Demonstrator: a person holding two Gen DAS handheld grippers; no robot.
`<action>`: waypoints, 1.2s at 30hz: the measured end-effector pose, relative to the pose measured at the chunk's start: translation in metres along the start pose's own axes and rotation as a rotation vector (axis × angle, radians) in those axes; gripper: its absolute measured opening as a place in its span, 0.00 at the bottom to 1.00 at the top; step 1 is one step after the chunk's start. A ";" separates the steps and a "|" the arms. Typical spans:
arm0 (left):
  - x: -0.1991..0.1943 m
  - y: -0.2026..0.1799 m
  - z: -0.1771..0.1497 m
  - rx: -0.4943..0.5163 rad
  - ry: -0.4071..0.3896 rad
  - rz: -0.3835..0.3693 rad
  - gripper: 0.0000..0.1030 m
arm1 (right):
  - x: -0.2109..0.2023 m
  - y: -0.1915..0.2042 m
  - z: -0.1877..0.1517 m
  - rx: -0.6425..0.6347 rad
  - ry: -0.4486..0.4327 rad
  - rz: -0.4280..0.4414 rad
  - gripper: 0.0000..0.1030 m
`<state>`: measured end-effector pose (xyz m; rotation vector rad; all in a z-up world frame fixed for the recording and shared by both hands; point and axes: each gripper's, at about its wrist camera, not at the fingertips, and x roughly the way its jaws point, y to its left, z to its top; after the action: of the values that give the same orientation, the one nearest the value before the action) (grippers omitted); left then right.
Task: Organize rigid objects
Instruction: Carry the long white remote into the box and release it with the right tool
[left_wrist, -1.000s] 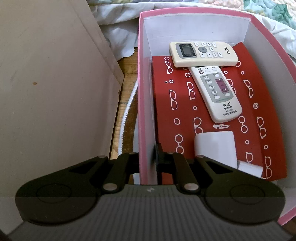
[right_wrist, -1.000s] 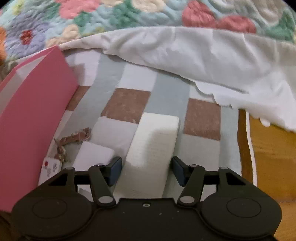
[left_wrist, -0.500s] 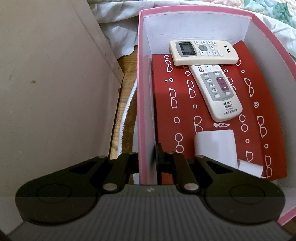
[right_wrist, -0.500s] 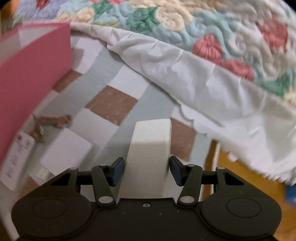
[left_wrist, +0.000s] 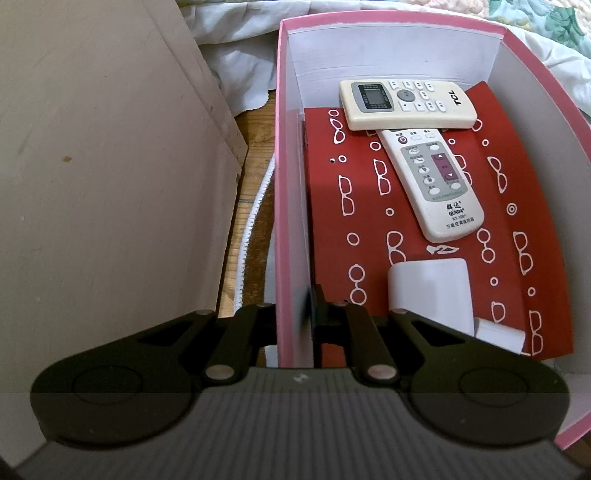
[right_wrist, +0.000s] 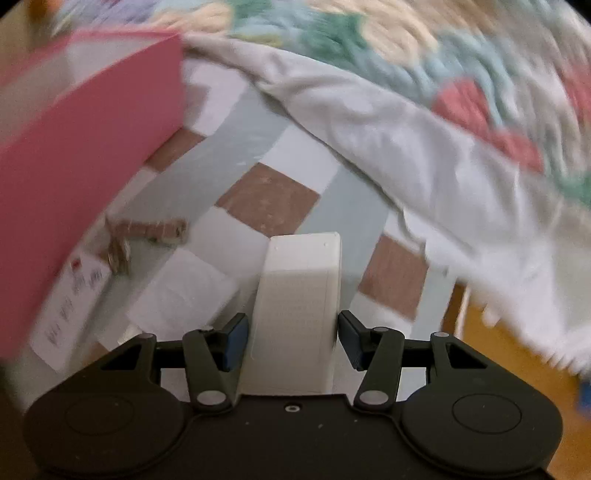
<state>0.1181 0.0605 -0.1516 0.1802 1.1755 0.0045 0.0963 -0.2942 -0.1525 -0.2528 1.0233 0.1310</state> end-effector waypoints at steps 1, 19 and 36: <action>0.000 0.000 0.000 0.000 0.000 0.000 0.07 | 0.002 -0.007 0.000 0.044 0.010 0.031 0.57; 0.000 0.014 -0.001 -0.042 0.016 -0.063 0.08 | -0.005 -0.028 0.002 0.191 -0.094 0.160 0.57; -0.005 0.011 -0.001 -0.024 0.003 -0.055 0.05 | -0.087 0.038 0.072 0.313 -0.289 0.706 0.57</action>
<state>0.1161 0.0711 -0.1459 0.1265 1.1820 -0.0290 0.1029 -0.2378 -0.0478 0.4138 0.7922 0.6225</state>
